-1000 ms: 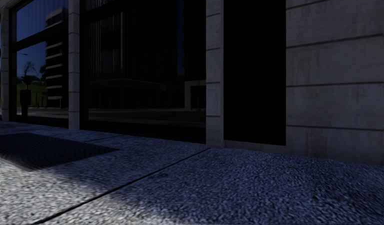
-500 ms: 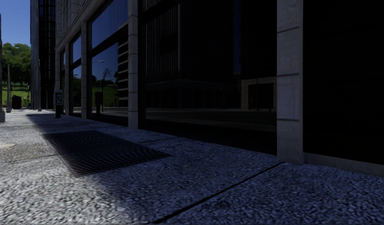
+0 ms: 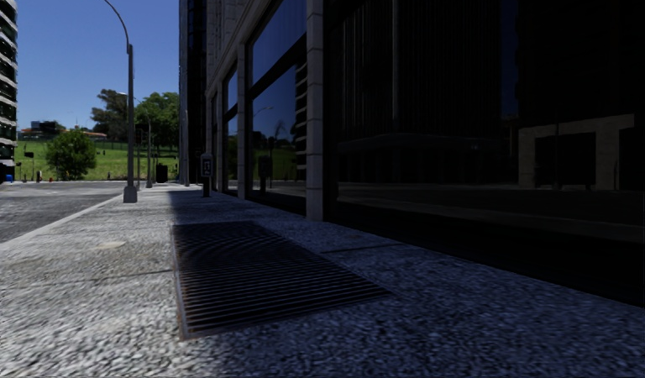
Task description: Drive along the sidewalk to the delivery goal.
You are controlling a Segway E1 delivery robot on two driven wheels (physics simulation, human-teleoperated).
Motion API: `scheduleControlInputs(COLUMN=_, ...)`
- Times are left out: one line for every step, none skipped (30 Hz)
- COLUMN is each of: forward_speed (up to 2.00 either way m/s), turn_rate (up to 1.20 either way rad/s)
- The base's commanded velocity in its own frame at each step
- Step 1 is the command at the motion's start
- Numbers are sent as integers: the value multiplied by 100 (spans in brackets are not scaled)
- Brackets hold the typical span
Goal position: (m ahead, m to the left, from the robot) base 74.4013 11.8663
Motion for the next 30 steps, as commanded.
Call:
scheduleControlInputs(forward_speed=200, turn_rate=68)
scheduleControlInputs(forward_speed=200, turn_rate=67)
scheduleControlInputs(forward_speed=200, turn_rate=67)
scheduleControlInputs(forward_speed=200, turn_rate=67)
scheduleControlInputs(forward_speed=200, turn_rate=67)
scheduleControlInputs(forward_speed=200, turn_rate=67)
scheduleControlInputs(forward_speed=200, turn_rate=67)
scheduleControlInputs(forward_speed=200, turn_rate=67)
scheduleControlInputs(forward_speed=200, turn_rate=67)
scheduleControlInputs(forward_speed=200, turn_rate=67)
scheduleControlInputs(forward_speed=200, turn_rate=67)
scheduleControlInputs(forward_speed=200, turn_rate=67)
scheduleControlInputs(forward_speed=200, turn_rate=67)
scheduleControlInputs(forward_speed=200, turn_rate=67)
scheduleControlInputs(forward_speed=200, turn_rate=67)
scheduleControlInputs(forward_speed=200, turn_rate=67)
scheduleControlInputs(forward_speed=200, turn_rate=66)
scheduleControlInputs(forward_speed=200, turn_rate=64)
scheduleControlInputs(forward_speed=200, turn_rate=61)
scheduleControlInputs(forward_speed=200, turn_rate=0)
scheduleControlInputs(forward_speed=200, turn_rate=0)
scheduleControlInputs(forward_speed=200, turn_rate=0)
scheduleControlInputs(forward_speed=200, turn_rate=0)
scheduleControlInputs(forward_speed=200, turn_rate=0)
scheduleControlInputs(forward_speed=200, turn_rate=0)
scheduleControlInputs(forward_speed=200, turn_rate=0)
scheduleControlInputs(forward_speed=200, turn_rate=0)
scheduleControlInputs(forward_speed=200, turn_rate=0)
scheduleControlInputs(forward_speed=200, turn_rate=0)
scheduleControlInputs(forward_speed=200, turn_rate=0)
